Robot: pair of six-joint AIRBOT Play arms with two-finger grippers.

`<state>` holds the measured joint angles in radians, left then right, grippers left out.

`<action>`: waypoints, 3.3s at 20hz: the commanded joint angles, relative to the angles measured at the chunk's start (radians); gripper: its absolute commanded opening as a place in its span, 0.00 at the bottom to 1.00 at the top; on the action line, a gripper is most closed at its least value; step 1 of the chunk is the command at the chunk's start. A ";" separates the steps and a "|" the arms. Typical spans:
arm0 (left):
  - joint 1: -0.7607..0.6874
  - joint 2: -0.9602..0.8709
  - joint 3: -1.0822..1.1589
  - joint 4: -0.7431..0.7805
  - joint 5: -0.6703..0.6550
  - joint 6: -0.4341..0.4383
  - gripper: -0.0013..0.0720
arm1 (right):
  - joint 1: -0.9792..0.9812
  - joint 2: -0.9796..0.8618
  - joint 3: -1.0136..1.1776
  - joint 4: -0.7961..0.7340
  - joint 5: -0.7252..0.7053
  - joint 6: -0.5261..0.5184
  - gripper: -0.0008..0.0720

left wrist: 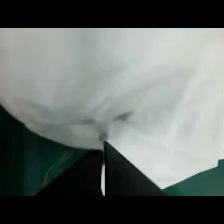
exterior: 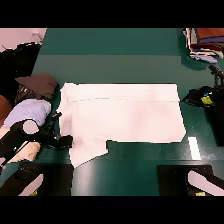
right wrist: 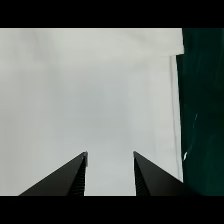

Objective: Fold the shirts.

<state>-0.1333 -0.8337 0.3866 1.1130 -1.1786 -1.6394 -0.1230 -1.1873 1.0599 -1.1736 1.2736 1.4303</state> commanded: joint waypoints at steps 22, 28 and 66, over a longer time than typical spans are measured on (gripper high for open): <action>-0.010 0.006 0.256 0.006 -0.046 0.025 0.05 | -0.222 0.124 -0.463 -0.002 0.124 -0.072 0.03; -0.010 0.239 0.278 0.044 -0.238 -0.033 0.05 | -0.222 0.389 -0.401 -0.008 0.292 -0.068 0.03; -0.064 -0.580 0.908 0.078 0.239 0.077 0.06 | -0.262 -0.494 0.229 0.242 0.163 -0.197 0.67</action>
<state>-0.1658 -1.4132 1.2900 1.2621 -0.9413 -1.5677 -0.3397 -1.6672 1.3666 -0.9611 1.4616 1.2736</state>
